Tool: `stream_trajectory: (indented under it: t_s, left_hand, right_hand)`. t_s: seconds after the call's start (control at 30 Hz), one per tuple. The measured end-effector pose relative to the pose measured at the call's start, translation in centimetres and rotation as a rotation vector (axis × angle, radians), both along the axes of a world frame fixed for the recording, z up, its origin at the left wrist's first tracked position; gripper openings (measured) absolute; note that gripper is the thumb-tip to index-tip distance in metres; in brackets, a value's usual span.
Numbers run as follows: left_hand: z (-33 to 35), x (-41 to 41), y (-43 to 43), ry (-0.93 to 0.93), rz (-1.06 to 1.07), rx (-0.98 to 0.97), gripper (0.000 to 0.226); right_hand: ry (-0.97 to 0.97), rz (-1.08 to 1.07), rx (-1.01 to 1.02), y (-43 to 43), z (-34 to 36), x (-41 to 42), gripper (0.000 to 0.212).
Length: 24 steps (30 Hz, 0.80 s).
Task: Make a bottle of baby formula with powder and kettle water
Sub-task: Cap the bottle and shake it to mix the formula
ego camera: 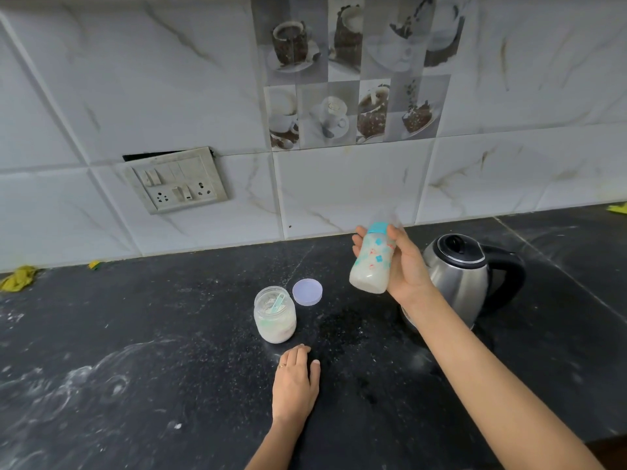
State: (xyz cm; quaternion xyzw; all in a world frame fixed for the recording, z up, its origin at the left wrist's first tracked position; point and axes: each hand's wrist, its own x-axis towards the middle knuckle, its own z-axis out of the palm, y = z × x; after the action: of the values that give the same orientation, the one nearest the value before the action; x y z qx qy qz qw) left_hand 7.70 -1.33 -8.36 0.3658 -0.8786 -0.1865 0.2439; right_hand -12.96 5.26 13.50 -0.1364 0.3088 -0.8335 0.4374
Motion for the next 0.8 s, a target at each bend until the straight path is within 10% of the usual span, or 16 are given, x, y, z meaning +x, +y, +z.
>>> stream_trajectory:
  t_s: [0.8]
  left_hand:
    - [0.1,-0.2,0.0,-0.005,0.011,0.012,0.026]
  right_hand:
    - [-0.05,0.026,-0.082,0.0,-0.3,-0.6,0.047]
